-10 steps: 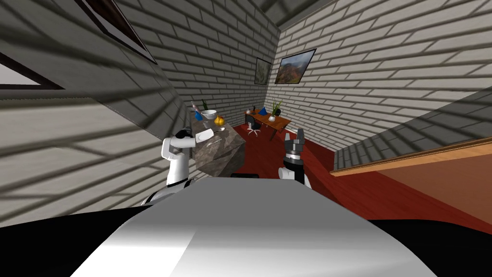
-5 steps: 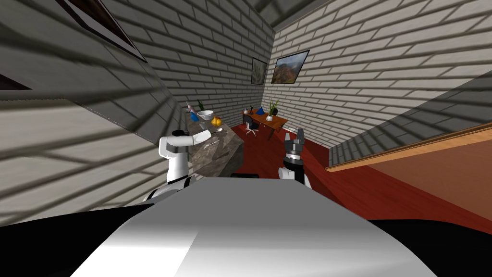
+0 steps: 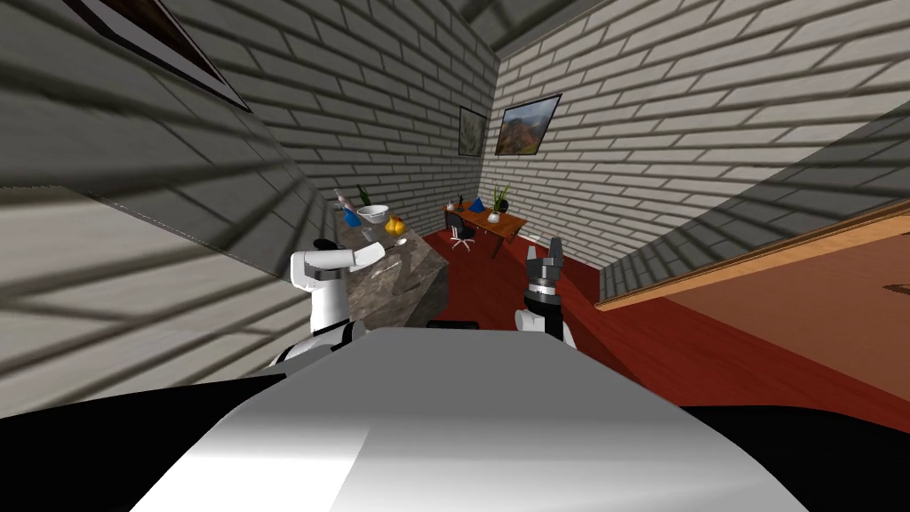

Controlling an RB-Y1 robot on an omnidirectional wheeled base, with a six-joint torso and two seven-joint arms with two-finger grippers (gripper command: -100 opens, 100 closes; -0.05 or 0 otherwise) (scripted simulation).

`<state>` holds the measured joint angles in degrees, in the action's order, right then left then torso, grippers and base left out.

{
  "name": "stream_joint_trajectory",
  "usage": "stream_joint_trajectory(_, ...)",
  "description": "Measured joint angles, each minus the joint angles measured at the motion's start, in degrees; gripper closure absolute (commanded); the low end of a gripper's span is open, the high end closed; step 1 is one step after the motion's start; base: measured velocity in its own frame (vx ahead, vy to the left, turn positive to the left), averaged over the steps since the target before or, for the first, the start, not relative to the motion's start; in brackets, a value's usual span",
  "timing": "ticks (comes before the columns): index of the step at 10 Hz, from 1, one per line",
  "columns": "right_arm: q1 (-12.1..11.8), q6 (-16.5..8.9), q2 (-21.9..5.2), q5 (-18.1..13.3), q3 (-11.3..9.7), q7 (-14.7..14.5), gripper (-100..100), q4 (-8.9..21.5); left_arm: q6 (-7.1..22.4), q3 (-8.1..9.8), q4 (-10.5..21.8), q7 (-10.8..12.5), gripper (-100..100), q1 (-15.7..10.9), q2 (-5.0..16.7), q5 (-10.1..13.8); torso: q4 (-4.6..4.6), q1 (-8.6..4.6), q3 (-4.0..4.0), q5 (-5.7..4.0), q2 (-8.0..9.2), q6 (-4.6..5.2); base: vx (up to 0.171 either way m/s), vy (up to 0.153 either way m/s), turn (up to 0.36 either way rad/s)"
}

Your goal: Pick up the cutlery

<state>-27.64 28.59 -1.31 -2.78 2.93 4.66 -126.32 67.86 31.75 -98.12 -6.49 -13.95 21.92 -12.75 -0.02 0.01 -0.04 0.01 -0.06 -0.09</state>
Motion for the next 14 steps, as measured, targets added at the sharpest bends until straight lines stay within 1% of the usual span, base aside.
stream_joint_trajectory(1, 0.0, 0.0, 0.0, 0.0, 0.0, 0.0, 0, 0.0, 1.3, 1.16, 0.9, 0.1, -100, -0.4, -0.3, 0.1, -0.01, -0.01, -0.01, 0.00, -0.02, 0.03, 0.021, 0.006, -0.070)
stream_joint_trajectory(2, 0.0, 0.0, 0.0, 0.0, 0.0, 0.0, 0, 0.0, 2.9, 1.84, 1.4, 0.1, -100, -0.9, -0.2, 0.2, 0.00, 0.00, -0.01, 0.00, -0.02, 0.01, 0.009, 0.005, 0.004)
stream_joint_trajectory(3, 0.0, 0.0, 0.0, 0.0, 0.0, 0.0, 0, 0.0, 4.0, 2.01, 1.6, 0.0, -100, -1.1, -0.2, 0.2, 0.00, 0.00, 0.01, 0.00, 0.02, 0.00, 0.014, 0.003, -0.128)
stream_joint_trajectory(4, 0.0, 0.0, 0.0, 0.0, 0.0, 0.0, 0, 0.0, 5.5, 2.95, 2.5, 0.1, -100, -1.8, -0.3, 0.2, 0.00, -0.01, 0.00, 0.00, 0.00, 0.04, 0.016, 0.005, -0.069)
stream_joint_trajectory(5, 0.0, 0.0, 0.0, 0.0, 0.0, 0.0, 0, 0.0, 7.0, 3.51, 3.1, 0.1, -100, -2.3, -0.3, 0.3, 0.00, 0.00, 0.00, 0.00, 0.00, 0.00, 0.023, 0.003, -0.104)
stream_joint_trajectory(6, 0.0, 0.0, 0.0, 0.0, 0.0, 0.0, 0, 0.0, 8.5, 4.65, 3.5, 0.2, -100, -2.6, -0.7, 0.4, 0.00, -0.01, -0.01, 0.00, -0.02, 0.02, 0.022, 0.005, -0.058)
stream_joint_trajectory(9, 0.0, 0.0, 0.0, 0.0, 0.0, 0.0, 0, 0.0, 13.3, 6.77, 5.7, 0.5, -100, -4.3, -0.9, 0.5, -0.01, 0.00, -0.02, 0.00, -0.03, 0.00, 0.023, 0.005, -0.089)
stream_joint_trajectory(11, 0.0, 0.0, 0.0, 0.0, 0.0, 0.0, 0, 0.0, 16.6, 8.31, 6.4, 0.6, -100, -5.0, -1.4, 0.5, 0.00, 0.00, -0.01, 0.00, -0.01, -0.01, 0.022, 0.006, -0.076)
stream_joint_trajectory(12, 0.0, 0.0, 0.0, 0.0, 0.0, 0.0, 0, 0.0, 18.2, 9.13, 7.6, 0.8, -100, -5.9, -1.4, 0.5, -0.01, -0.01, -0.02, 0.00, -0.03, 0.02, 0.020, 0.005, -0.051)
stream_joint_trajectory(13, 0.0, 0.0, 0.0, 0.0, 0.0, 0.0, 0, 0.0, 19.5, 9.71, 8.1, 0.9, -100, -6.2, -1.5, 0.6, -0.01, -0.01, -0.01, 0.00, -0.01, -0.01, 0.022, 0.002, -0.077)
stream_joint_trajectory(14, 0.0, 0.0, 0.0, 0.0, 0.0, 0.0, 0, 0.0, 21.0, 10.70, 9.1, 0.9, -100, -6.8, -1.4, 0.8, 0.00, -0.01, -0.01, 0.00, -0.02, 0.01, 0.013, 0.003, -0.044)
